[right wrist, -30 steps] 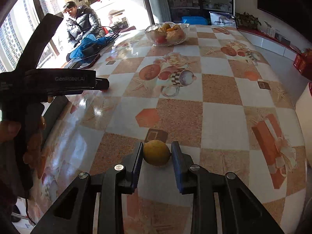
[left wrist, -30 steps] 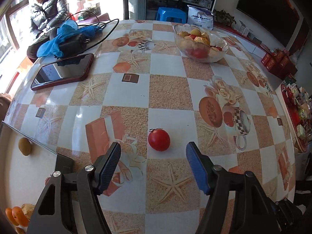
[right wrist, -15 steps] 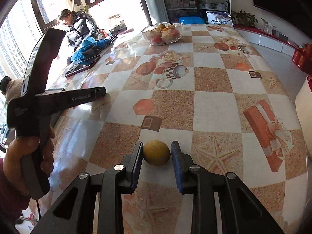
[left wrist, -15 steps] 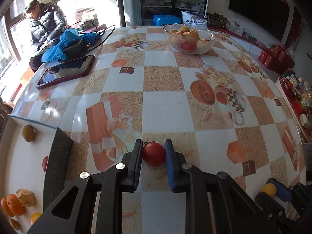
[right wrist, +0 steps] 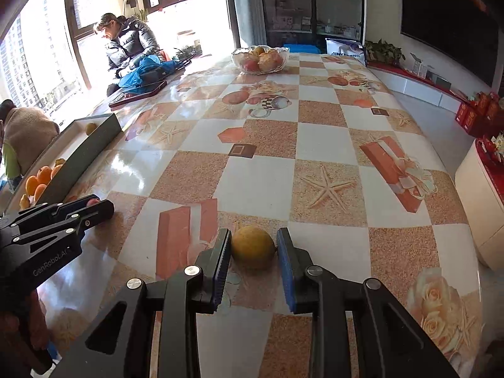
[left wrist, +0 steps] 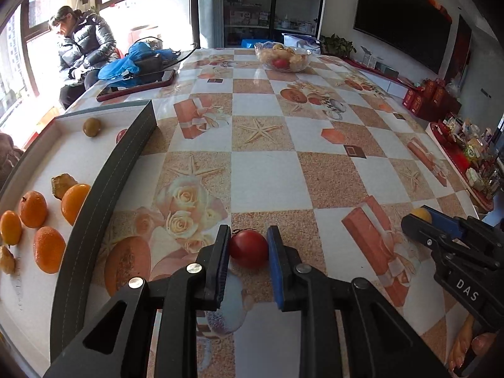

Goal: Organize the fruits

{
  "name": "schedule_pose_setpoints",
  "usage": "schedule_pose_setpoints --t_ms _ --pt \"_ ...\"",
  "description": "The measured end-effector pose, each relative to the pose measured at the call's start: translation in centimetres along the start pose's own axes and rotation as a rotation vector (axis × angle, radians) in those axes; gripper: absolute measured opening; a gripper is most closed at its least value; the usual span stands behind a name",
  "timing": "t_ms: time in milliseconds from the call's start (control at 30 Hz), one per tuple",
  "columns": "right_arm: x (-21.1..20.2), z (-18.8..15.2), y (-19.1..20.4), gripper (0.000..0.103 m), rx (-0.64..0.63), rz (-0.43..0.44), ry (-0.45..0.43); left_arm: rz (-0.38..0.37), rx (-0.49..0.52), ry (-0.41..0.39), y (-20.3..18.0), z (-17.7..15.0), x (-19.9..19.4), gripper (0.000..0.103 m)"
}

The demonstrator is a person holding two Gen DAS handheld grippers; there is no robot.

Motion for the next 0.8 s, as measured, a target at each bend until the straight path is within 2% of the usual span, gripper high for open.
schedule_pose_setpoints --t_ms 200,333,500,800 --pt "0.03 0.09 -0.46 0.031 0.025 0.025 -0.012 0.020 0.013 -0.022 -0.20 -0.08 0.02 0.026" --pt "0.03 0.02 -0.22 0.031 0.018 0.014 -0.014 0.004 0.003 -0.028 -0.18 -0.02 -0.01 0.026" --pt "0.00 -0.04 -0.17 0.031 0.020 0.018 -0.015 0.028 0.018 -0.031 -0.17 -0.15 -0.09 0.026" --pt "0.00 -0.05 -0.20 0.031 0.019 0.016 -0.015 0.020 0.010 -0.033 -0.32 -0.26 -0.09 0.026"
Point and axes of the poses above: each gripper's, at about its wrist camera, not at the fingertips, and x roughly the way its jaws point, y to its left, z to its top, the point moved 7 cm from there along x, roughly the way its jaws point, and after that the axes turned 6 degrees about y, right-handed, at the moved point
